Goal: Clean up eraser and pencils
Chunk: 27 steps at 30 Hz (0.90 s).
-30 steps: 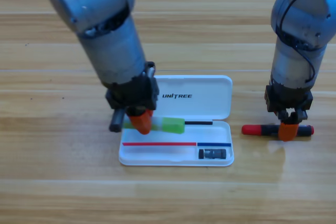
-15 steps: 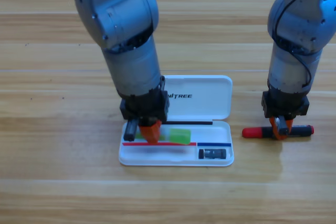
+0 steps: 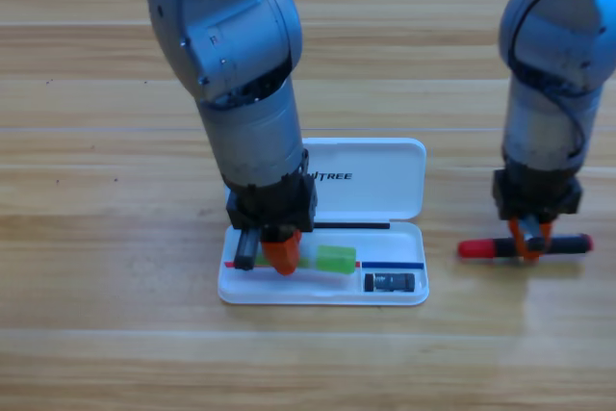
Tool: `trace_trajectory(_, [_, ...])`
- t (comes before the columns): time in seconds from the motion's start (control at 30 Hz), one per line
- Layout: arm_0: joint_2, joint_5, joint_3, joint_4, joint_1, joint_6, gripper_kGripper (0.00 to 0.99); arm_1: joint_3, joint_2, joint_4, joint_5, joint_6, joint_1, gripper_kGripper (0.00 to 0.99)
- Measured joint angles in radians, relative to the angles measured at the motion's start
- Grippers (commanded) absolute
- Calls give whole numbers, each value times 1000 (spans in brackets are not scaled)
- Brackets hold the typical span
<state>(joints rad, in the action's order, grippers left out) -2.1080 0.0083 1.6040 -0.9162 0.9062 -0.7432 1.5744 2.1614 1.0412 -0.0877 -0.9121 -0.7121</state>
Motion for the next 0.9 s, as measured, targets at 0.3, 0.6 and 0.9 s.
trace_trajectory(0.3, [-1, 0, 0, 0, 1, 9, 0, 107, -169, 136, 24, 60, -41, 0])
trace_trajectory(0.6, [-1, 0, 0, 0, 1, 9, 0, 140, -164, 139, 30, 72, -91, 0])
trace_trajectory(0.9, [-1, 0, 0, -1, 1, 9, 859, 175, -123, 139, 30, 78, -95, 0])
